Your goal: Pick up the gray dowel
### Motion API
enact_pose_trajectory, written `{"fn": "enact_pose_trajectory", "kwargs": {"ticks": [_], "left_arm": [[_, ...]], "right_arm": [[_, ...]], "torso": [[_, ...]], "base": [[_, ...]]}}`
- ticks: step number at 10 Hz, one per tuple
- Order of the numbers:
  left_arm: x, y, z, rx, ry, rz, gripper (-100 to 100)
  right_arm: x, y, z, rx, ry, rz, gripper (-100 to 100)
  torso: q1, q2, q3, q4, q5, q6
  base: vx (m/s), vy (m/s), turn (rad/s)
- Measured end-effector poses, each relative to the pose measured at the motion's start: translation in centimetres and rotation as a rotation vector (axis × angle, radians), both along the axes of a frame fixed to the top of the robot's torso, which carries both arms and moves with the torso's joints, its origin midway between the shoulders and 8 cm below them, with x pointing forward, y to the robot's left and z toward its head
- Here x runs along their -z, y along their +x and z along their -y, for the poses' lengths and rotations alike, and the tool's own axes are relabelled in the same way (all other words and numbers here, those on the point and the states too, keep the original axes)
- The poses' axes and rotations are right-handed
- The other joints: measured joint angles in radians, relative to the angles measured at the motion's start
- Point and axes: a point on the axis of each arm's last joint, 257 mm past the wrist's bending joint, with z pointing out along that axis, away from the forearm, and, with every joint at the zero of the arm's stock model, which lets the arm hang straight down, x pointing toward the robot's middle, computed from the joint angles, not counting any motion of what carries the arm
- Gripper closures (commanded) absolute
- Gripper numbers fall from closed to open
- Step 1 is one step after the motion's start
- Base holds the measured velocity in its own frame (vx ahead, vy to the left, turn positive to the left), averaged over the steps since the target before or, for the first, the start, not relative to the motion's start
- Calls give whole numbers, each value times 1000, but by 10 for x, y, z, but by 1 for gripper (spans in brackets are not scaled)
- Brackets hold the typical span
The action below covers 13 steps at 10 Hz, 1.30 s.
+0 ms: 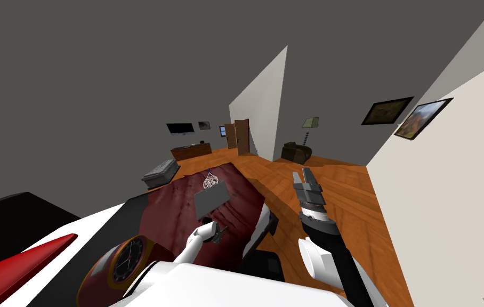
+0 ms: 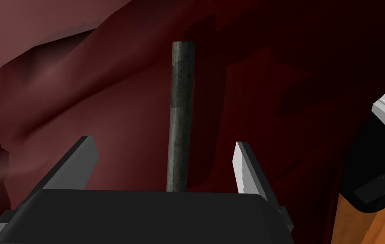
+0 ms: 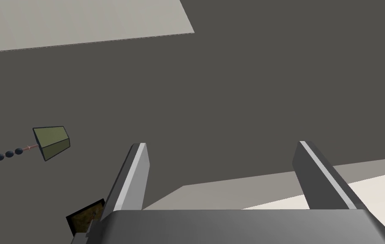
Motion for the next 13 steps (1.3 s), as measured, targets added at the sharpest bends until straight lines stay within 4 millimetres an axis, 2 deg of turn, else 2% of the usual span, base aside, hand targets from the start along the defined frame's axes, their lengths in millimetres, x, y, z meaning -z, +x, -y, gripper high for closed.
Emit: {"fn": "enact_pose_trajectory", "kwargs": {"ticks": [3, 5, 11, 13], "left_arm": [[2, -10, -14, -16, -5, -10, -100], [3, -10, -15, 20, 5, -8, -100], [8, -30, -38, 14, -1, -19, -100], [8, -32, -40, 40, 6, -18, -100]], "right_arm": [[0, 0, 0, 0, 0, 0, 0], [0, 0, 0, 0, 0, 0, 0], [0, 0, 0, 0, 0, 0, 0], [0, 0, 0, 0, 0, 0, 0]], "torso": [[0, 0, 0, 0, 0, 0], [3, 3, 2, 1, 1, 0], [0, -1, 0, 0, 0, 0], [2, 2, 1, 0, 0, 0]], "base": [[31, -30, 16], [17, -11, 35], [43, -36, 25], [33, -27, 22]]}}
